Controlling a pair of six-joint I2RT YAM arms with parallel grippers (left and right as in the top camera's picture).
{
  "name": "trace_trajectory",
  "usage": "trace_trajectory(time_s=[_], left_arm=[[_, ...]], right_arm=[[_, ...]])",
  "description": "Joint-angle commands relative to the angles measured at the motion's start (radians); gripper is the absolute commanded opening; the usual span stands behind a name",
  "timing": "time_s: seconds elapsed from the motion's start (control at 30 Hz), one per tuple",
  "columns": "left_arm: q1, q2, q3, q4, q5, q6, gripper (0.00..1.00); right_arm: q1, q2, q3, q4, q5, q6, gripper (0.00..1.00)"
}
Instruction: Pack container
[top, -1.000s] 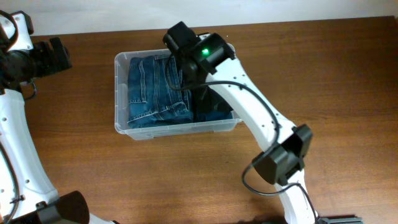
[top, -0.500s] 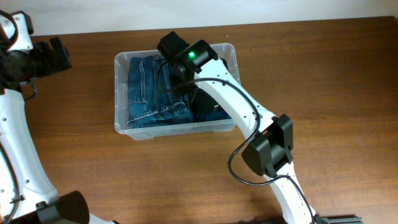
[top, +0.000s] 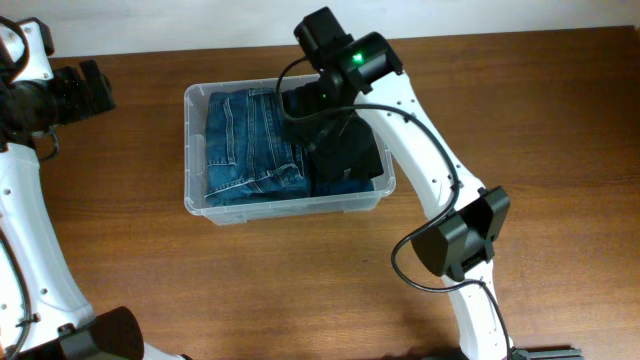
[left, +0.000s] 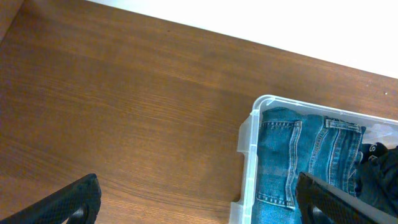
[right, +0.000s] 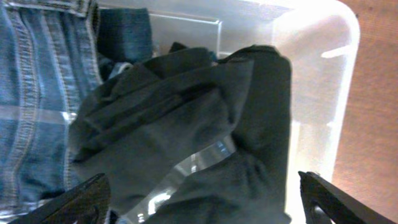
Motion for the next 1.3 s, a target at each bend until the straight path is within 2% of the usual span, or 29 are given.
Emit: trace_trajectory(time_s=[0.0,0.1,0.23,0.43,0.5,0.57,0.67,0.7,0.8,0.9,1.03,1.27], left_arm=[[0.004,0.008,0.017,0.0,0.007,-0.01,0.99],[0.004,0.007,0.017,0.0,0.007,-0.01,0.99],[0.004,0.007,0.017,0.0,0.007,-0.01,0.99],[0.004,0.007,0.017,0.0,0.007,-0.01,0.99],[0.004,0.007,0.017,0.0,0.007,-0.01,0.99],[0.004,0.007,0.017,0.0,0.007,-0.01,0.99],[0.004,0.008,0.017,0.0,0.007,-0.01,0.99],[0.004,0.007,0.017,0.0,0.007,-0.01,0.99],[0.004,0.008,0.017,0.0,0.007,-0.01,0.99],[0.004,0.008,0.017,0.0,0.007,-0.01,0.99],[0.004,0.008,0.017,0.0,0.007,-0.01,0.99],[0.004,0.007,0.017,0.0,0.007,-0.01,0.99]], right_arm=[[-0.039,-0.008,0.005,0.01,0.028,-0.058,0.89],[-0.061,-0.008,-0.017,0.01,0.002,-0.087,0.86],[-0.067,-0.008,-0.065,0.003,-0.036,-0.115,0.76],[-0.064,-0.008,-0.167,0.011,-0.073,-0.158,0.53],[-0.064,-0.008,-0.188,0.017,-0.089,-0.17,0.49],[-0.064,-0.008,-0.201,0.018,-0.089,-0.17,0.38],[-0.064,-0.008,-0.201,0.018,-0.088,-0.17,0.09],[-0.064,-0.008,-0.201,0.018,-0.088,-0.169,0.04],[-0.064,-0.008,-0.201,0.017,-0.087,-0.123,0.04],[-0.066,-0.008,-0.201,0.017,-0.084,0.008,0.04],[-0.066,-0.008,-0.201,0.018,-0.08,0.101,0.04],[-0.065,-0.008,-0.148,-0.013,-0.084,0.126,0.04]])
